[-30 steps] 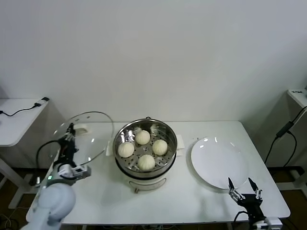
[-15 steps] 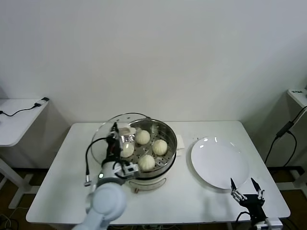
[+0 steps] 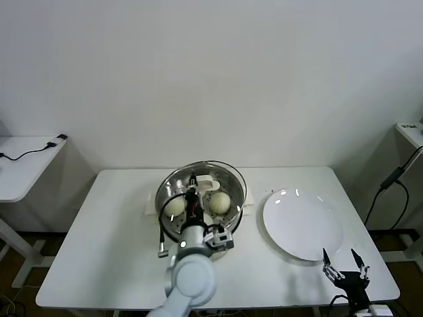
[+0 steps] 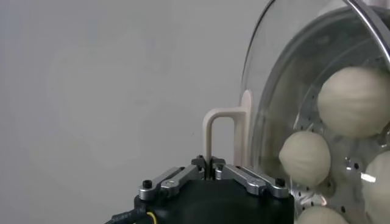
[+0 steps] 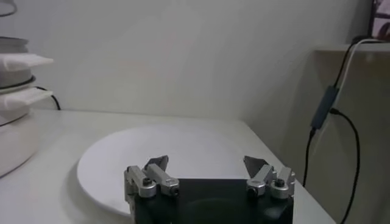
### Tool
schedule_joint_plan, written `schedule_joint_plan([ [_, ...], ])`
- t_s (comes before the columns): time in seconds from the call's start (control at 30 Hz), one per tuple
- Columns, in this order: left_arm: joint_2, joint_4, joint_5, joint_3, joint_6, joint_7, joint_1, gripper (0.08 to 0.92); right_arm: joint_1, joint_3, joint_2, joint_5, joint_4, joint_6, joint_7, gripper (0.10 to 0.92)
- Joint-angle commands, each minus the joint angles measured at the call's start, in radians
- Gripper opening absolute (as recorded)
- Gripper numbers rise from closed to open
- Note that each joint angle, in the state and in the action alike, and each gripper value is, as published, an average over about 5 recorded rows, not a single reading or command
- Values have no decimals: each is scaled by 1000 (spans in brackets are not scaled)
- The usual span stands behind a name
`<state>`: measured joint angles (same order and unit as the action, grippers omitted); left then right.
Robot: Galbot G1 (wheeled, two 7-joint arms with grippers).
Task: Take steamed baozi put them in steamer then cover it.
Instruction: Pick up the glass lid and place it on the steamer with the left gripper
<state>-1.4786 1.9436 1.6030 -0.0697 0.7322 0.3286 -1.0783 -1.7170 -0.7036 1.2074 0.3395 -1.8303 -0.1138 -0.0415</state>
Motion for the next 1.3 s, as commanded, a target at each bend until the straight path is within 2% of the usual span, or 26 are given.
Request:
schedule_joint_plan([
  [0.03, -57, -72, 66, -50, 13, 10, 21, 138, -4, -3, 3, 1, 6, -15, -3, 823],
  [0.3, -21, -82, 68, -21, 6, 5, 12, 138, -3, -5, 7, 1, 5, -30, -4, 823],
  [0.77, 12, -115, 33, 5, -31, -93, 9, 138, -6, -2, 17, 4, 25, -44, 0, 823],
  [1.3, 22, -134, -15, 15, -47, -127, 4, 151, -7, -1, 22, -1, 16, -46, 7, 823],
])
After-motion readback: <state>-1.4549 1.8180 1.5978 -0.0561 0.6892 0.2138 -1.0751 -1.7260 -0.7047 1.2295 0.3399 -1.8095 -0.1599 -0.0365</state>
